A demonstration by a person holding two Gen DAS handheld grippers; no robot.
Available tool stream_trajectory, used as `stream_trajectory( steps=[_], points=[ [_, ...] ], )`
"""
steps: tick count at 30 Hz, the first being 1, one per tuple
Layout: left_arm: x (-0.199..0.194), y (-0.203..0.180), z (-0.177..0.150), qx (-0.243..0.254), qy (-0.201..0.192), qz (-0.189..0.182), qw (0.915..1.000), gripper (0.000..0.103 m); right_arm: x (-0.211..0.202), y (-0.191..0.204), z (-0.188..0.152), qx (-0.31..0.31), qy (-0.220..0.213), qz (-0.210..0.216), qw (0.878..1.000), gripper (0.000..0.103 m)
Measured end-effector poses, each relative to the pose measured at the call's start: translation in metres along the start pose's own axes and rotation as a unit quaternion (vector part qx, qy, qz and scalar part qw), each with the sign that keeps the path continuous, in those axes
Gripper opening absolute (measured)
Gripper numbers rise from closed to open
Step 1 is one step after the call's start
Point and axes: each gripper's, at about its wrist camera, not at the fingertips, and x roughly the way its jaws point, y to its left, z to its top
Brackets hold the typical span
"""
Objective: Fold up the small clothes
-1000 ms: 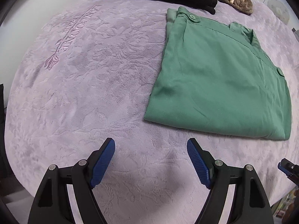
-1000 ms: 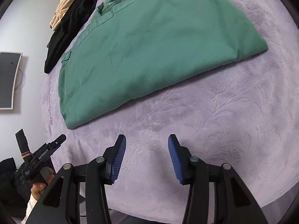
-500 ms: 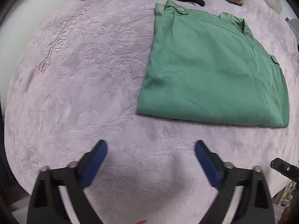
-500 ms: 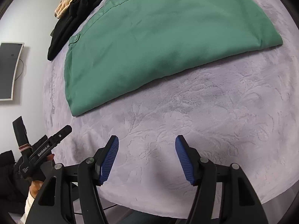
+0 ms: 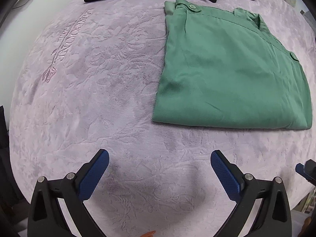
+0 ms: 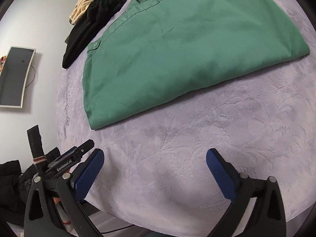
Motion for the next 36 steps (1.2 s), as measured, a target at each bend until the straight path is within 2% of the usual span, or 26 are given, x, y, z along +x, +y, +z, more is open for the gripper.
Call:
stream_trajectory(
  steps=[9, 15, 22, 28, 34, 36],
  points=[
    [0.013, 0.012, 0.005, -0.016, 0.011, 0.007, 0.9998, 0.103, 0.022, 0.002, -0.010, 0.034, 0.028, 0.038, 0.998, 0.103],
    [0.024, 0.027, 0.009, -0.028, 0.031, -0.039, 0.9984, 0.103, 0.033, -0.003, -0.014, 0.063, 0.038, 0.053, 0.996, 0.103],
    [0.024, 0.054, 0.019, -0.049, 0.019, -0.054, 0.9971, 0.103, 0.050, 0.002, -0.017, 0.083, 0.059, 0.076, 0.992, 0.103],
    [0.024, 0.079, 0.048, -0.089, 0.002, -0.064, 0.9940, 0.103, 0.059, 0.009, -0.016, 0.081, 0.064, 0.080, 0.991, 0.103],
    [0.035, 0.081, 0.093, -0.095, -0.037, -0.041, 0.9939, 0.103, 0.067, 0.010, -0.014, 0.082, 0.070, 0.083, 0.991, 0.103],
    [0.045, 0.072, 0.087, -0.093, -0.032, -0.026, 0.9948, 0.103, 0.067, 0.008, -0.013, 0.083, 0.068, 0.083, 0.991, 0.103]
  ],
)
